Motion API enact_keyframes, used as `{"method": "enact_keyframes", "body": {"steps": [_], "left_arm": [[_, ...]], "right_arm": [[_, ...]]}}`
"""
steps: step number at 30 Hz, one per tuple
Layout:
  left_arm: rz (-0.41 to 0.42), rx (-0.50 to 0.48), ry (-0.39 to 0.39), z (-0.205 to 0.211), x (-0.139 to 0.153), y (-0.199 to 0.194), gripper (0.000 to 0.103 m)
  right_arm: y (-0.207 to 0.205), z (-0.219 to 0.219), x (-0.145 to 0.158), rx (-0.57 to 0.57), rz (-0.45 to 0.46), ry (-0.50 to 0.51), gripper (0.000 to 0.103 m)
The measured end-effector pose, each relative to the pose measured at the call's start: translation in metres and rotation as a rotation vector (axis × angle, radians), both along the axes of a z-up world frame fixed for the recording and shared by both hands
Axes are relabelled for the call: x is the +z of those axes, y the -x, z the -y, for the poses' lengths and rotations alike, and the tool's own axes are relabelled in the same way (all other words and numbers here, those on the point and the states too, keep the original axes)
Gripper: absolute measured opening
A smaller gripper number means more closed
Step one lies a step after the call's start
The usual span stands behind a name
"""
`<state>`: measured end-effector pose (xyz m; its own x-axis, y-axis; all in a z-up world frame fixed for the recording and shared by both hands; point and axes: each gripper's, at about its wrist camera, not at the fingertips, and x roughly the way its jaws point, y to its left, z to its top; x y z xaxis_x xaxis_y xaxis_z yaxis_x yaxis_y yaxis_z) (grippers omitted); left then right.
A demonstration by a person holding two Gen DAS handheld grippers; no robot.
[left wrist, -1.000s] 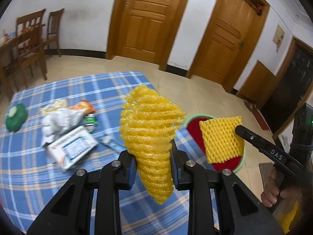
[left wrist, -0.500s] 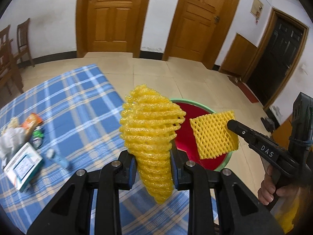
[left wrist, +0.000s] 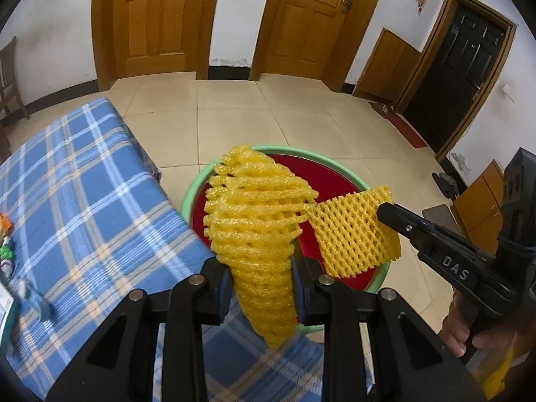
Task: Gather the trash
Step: 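Carry both yellow foam nets over the red bin, then open both tools to drop the yellow foam nets into the bin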
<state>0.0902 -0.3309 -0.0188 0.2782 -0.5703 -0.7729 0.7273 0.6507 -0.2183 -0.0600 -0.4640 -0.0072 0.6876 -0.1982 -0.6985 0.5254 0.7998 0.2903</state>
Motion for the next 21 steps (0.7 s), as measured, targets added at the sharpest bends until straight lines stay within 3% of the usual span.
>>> {"method": "enact_keyframes", "body": {"steps": [3, 10, 21], "left_arm": [[0.006, 0.0, -0.009, 0.006, -0.002, 0.0, 0.031], [0.016, -0.002, -0.008, 0.013, -0.002, -0.004, 0.055], [0.026, 0.014, -0.007, 0.011, -0.002, -0.004, 0.063]], "right_arm": [[0.002, 0.003, -0.002, -0.009, 0.003, -0.011, 0.026], [0.002, 0.007, -0.008, -0.017, 0.007, -0.039, 0.032], [0.004, 0.009, -0.007, -0.021, 0.012, -0.055, 0.036]]}}
